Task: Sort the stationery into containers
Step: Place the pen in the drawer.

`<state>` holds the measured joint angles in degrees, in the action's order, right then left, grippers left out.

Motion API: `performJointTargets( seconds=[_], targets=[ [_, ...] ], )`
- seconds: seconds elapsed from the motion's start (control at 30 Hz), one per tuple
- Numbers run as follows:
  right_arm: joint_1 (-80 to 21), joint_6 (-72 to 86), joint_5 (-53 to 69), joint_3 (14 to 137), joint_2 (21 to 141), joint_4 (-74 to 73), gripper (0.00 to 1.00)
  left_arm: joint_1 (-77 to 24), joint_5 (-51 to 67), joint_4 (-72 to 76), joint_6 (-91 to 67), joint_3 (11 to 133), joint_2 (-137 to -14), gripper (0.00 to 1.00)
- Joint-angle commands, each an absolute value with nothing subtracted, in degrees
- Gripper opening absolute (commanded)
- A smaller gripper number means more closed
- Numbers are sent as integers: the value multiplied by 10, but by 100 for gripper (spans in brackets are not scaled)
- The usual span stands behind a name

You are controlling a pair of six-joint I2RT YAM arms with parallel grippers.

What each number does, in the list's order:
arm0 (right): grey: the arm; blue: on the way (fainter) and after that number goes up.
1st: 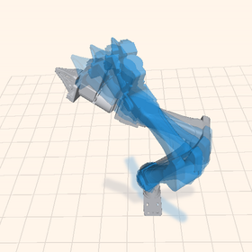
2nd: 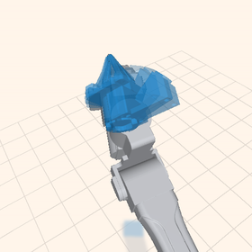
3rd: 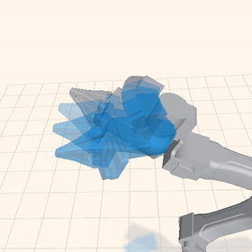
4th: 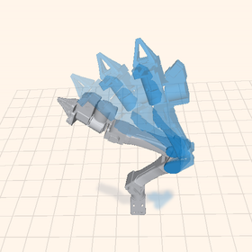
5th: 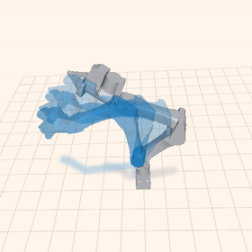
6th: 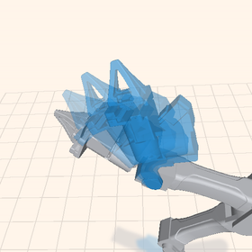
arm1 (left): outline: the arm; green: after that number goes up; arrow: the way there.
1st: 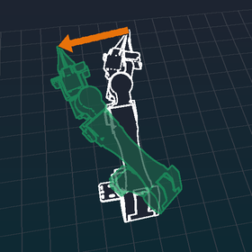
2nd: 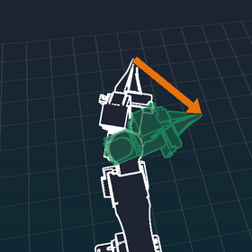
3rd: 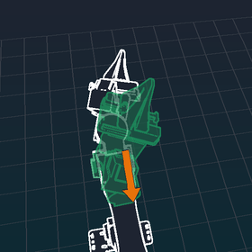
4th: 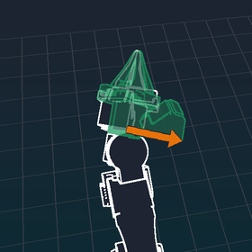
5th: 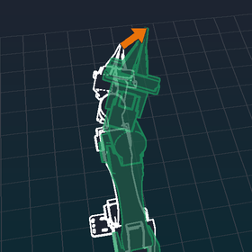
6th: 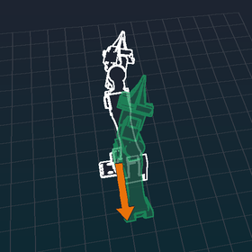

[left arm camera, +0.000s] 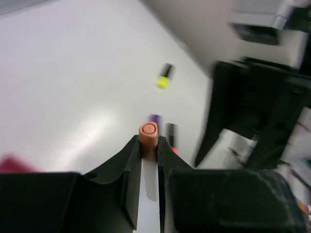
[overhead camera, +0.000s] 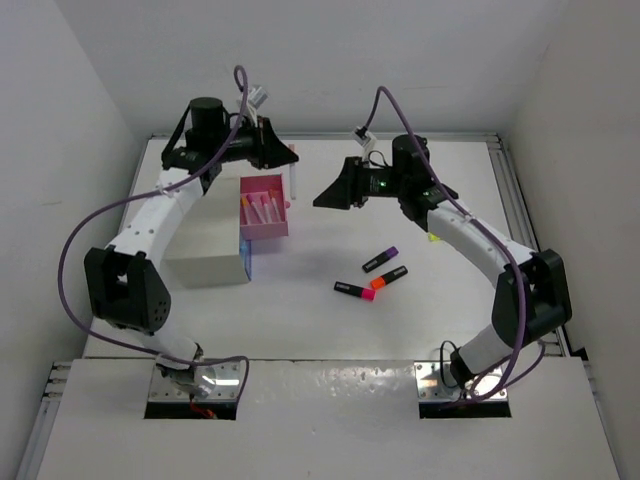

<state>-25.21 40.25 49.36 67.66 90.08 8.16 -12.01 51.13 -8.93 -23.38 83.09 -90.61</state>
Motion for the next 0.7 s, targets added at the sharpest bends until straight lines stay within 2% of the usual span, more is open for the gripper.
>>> performJointTargets(
  seconds=[0.0, 0.13, 0.47, 0.5, 0.6, 0.63, 0.67],
  targets=[
    [-228, 367, 465, 694, 888, 42, 50, -106, 308, -310, -32, 935, -946, 0],
    [-216, 324, 457, 700, 899, 5, 48, -106, 181, -369, 16, 977, -987, 0],
    [-215, 298, 454, 720, 933, -29, 46, -114, 126, -410, 45, 972, -1018, 7],
    [-216, 292, 449, 723, 934, -32, 46, -113, 130, -416, 46, 969, -1019, 10],
    [-215, 282, 432, 729, 944, -40, 46, -113, 162, -419, 45, 958, -1011, 28],
    [-214, 281, 424, 732, 951, -40, 46, -115, 171, -416, 43, 950, -1003, 39],
    [-214, 281, 415, 740, 954, -41, 46, -114, 184, -405, 40, 947, -998, 43]
  ],
)
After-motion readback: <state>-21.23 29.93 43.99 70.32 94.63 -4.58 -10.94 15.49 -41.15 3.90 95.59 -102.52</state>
